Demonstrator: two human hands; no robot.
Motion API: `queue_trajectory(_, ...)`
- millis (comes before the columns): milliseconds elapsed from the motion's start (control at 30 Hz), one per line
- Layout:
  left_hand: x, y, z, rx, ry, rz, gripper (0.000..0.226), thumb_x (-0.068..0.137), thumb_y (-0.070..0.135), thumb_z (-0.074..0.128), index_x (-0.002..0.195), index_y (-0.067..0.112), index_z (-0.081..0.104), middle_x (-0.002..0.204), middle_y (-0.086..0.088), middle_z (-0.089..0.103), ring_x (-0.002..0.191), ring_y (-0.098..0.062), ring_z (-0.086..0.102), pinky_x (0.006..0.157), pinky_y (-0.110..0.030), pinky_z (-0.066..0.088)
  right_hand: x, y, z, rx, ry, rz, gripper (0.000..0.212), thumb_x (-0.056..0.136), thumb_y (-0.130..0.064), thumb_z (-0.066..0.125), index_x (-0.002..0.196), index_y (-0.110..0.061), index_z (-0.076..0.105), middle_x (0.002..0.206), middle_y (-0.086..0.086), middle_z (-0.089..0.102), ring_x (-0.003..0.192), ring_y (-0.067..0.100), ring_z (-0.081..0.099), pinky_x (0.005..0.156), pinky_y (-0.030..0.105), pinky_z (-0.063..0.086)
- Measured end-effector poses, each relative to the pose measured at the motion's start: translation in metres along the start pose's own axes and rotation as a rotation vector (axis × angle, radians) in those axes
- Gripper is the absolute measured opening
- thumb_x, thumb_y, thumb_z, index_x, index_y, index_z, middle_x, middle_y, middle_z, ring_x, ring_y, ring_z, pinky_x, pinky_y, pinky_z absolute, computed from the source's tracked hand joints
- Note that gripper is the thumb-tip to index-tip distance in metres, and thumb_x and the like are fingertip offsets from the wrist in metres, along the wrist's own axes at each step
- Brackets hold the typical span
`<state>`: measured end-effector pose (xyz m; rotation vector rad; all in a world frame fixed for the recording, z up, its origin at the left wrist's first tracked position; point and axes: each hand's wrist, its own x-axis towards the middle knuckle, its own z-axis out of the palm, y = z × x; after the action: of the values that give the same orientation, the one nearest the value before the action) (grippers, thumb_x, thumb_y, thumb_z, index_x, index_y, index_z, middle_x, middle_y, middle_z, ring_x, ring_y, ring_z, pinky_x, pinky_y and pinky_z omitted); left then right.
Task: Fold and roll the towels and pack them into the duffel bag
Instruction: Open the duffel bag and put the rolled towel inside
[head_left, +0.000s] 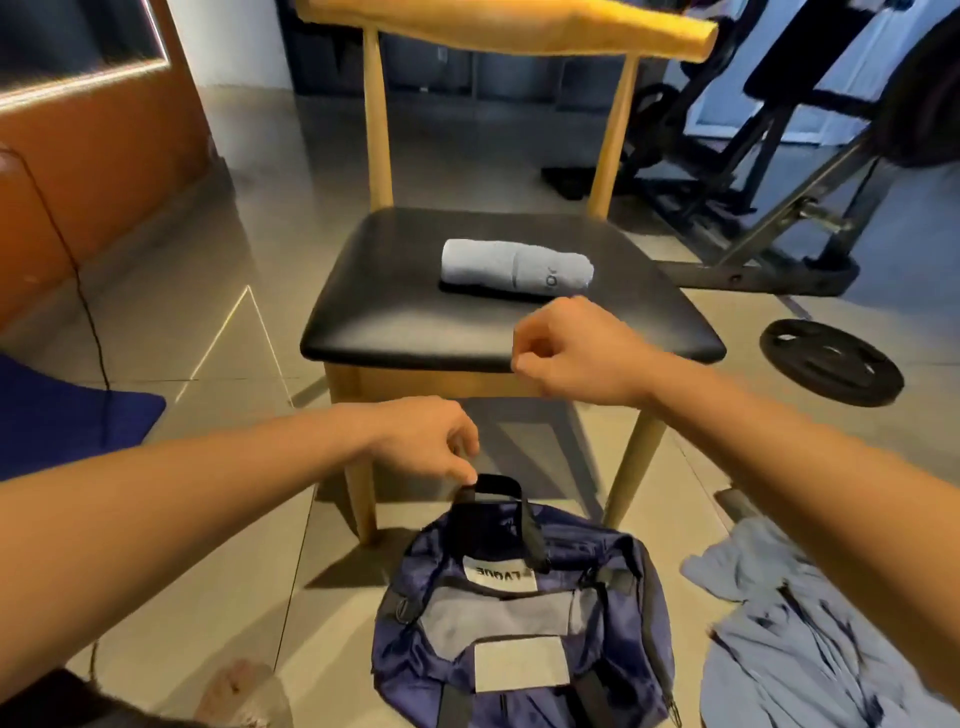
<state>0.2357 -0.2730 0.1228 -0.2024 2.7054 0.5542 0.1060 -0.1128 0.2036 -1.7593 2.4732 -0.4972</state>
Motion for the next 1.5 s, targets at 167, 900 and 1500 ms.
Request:
queue_trajectory(167, -0.017, 0.008, -0.056, -0.443, 0.298, -0.029, 0.022, 0.093, 0.034, 0.072, 0.108, 0.018, 0.073, 0.093, 0.002, 0.076, 0.076, -0.011, 0.073, 0.069, -0.023, 0.054, 0.075, 0.032, -0.019, -0.242, 0.249, 0.109, 0.044, 0.097, -0.032, 0.052, 0.138, -0.016, 0.051, 0.136, 0.01, 0.057, 0.121, 0.033, 0.054, 0.091, 0.042, 0.047)
queue_trajectory(900, -0.021, 0.037, -0.042, -1.53, 0.711, -0.262, 0.034, 0.086, 0.04, 0.078, 0.108, 0.017, 0.065, 0.1, -0.005, 0.073, 0.082, -0.016, 0.073, 0.056, -0.03, 0.061, -0.004, -0.017, 0.049, 0.223, 0.199, 0.113, 0.027, 0.088, -0.038, 0.069, 0.109, -0.022, 0.067, 0.092, -0.003, 0.072, 0.082, 0.02, 0.063, 0.07, 0.04, 0.052)
queue_trajectory(1500, 0.064, -0.035, 0.137, -0.961, -0.046, -0.369, 0.044, 0.087, 0.049, 0.075, 0.114, 0.014, 0.072, 0.107, -0.005, 0.074, 0.095, -0.018, 0.07, 0.071, -0.026, 0.056, -0.088, 0.059, 0.247, 1.038, -0.269, 0.71, 0.037, 0.083, -0.026, 0.083, 0.114, -0.009, 0.074, 0.107, 0.008, 0.077, 0.098, 0.025, 0.073, 0.09, 0.043, 0.059)
